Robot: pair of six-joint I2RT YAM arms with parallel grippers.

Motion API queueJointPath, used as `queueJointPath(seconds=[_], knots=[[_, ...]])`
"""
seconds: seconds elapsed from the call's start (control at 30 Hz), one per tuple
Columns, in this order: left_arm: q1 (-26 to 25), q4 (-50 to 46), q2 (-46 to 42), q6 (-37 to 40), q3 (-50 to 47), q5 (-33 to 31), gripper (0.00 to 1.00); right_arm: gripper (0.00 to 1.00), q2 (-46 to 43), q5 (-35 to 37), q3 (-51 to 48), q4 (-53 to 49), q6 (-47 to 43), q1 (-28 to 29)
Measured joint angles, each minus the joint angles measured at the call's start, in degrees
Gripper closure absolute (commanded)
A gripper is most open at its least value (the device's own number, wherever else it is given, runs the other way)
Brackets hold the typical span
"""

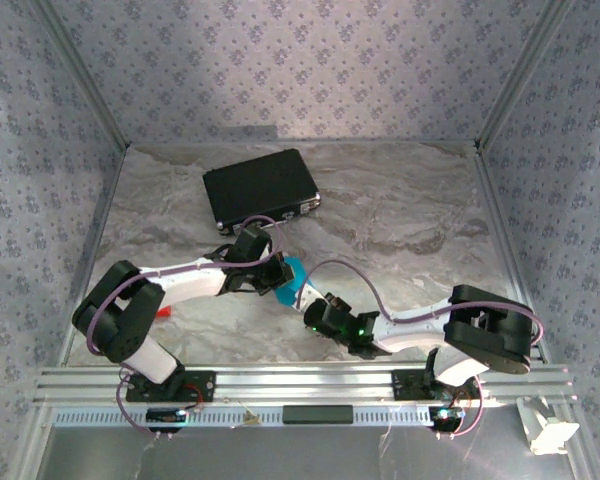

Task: Fold a paper plane with a square sheet of paper (pick it up from the middle)
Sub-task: Fourth fold the wing at the center of the table.

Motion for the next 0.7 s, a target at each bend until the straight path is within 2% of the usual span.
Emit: queueJointPath(seconds=[0.2, 0.33, 0.4, 0.47, 0.57, 0.63, 0.7], knots=[[0.0, 0.0, 0.0, 0.0, 0.0, 0.0, 0.93, 0.98, 0.2, -0.9, 0.5, -0.7, 1.1, -0.5], [0.0, 0.0, -0.1, 0.0, 0.0, 0.0, 0.86, 1.0, 0.3, -2.1, 0.8, -1.2, 2.1, -1.2], [0.0, 0.0, -0.1, 0.2, 0.0, 0.0, 0.77, 1.0, 0.3, -3.0, 0.9, -1.3, 2.9, -1.6], [0.0, -0.1, -0.5, 0.4, 0.0, -0.1, 0.59, 1.0, 0.3, -4.8, 1.0, -1.7, 4.3, -2.5], [0.2, -0.5, -2.4, 1.0, 0.0, -0.6, 0.4, 1.0, 0.3, -9.5, 1.3, -2.4, 7.3, -5.5], [0.2, -1.4, -4.8, 1.8, 0.0, -1.7, 0.32, 1.0, 0.3, -13.9, 1.4, -2.3, 9.2, -8.3], [0.4, -2.4, -7.5, 2.5, 0.0, -3.0, 0.3, 1.0, 0.6, -18.7, 1.4, -1.9, 11.2, -10.9]])
